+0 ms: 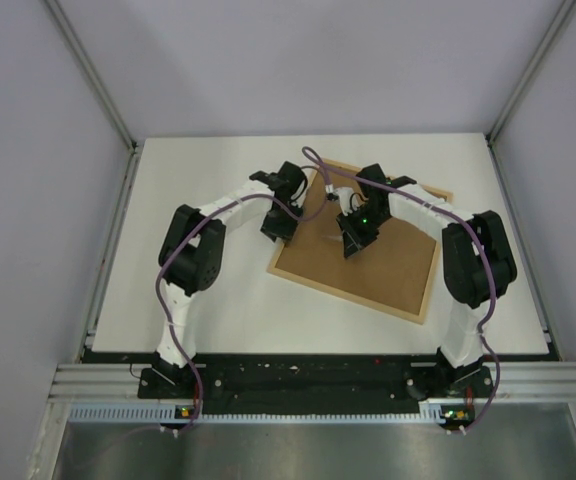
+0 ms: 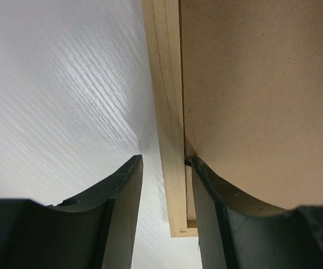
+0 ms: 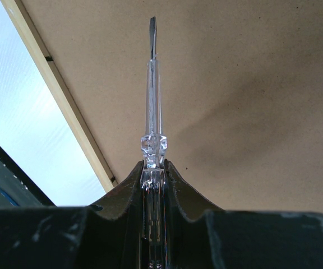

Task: Take the photo out of the frame
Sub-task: Adjust the photo frame at the center of the board, then release the photo frame item from the photo frame.

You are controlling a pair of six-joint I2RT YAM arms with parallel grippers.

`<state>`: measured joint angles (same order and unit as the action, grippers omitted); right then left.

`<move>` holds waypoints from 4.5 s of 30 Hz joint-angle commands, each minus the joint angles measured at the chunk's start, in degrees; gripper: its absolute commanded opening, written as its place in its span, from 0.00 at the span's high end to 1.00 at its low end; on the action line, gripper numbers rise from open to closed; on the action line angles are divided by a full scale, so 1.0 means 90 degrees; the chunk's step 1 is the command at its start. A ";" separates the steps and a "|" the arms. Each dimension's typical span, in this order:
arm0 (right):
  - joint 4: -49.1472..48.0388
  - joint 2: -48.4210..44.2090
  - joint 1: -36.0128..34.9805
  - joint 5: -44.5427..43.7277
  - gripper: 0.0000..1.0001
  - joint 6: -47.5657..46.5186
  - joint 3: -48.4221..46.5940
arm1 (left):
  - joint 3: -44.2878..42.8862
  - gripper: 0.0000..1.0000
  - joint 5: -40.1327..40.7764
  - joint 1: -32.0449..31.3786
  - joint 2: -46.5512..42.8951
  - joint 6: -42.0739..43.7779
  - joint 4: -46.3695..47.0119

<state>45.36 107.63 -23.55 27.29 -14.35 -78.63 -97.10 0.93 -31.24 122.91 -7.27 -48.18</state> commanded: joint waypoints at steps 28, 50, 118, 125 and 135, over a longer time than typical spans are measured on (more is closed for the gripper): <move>-0.0090 0.0032 0.0048 -0.0112 1.00 -0.0027 -0.0549 | 0.0223 0.72 -0.1051 0.0092 -0.0892 -0.0423 0.0431; 0.0985 0.2327 0.0048 -0.0102 1.00 -0.0154 -0.3294 | -0.1194 0.62 -0.2320 0.0854 0.0679 -0.0560 0.0910; 0.0692 0.2464 -0.0538 -0.0718 1.00 -0.0242 -0.3207 | -0.0325 0.80 -0.2808 0.0591 0.0416 -0.0843 0.1174; 0.0536 0.2883 -0.0538 -0.0484 1.00 -0.0173 -0.3372 | -0.0285 0.80 -0.2886 0.0435 0.0435 -0.0765 0.1145; 0.0691 0.3412 -0.0528 -0.0160 1.00 0.0061 -0.3967 | -0.0129 0.82 -0.2877 0.0044 0.0396 -0.0677 0.1164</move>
<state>57.67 132.90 -25.85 23.18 -14.22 -111.57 -100.09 -20.69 -25.52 127.39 -14.28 -35.38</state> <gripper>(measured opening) 0.149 0.195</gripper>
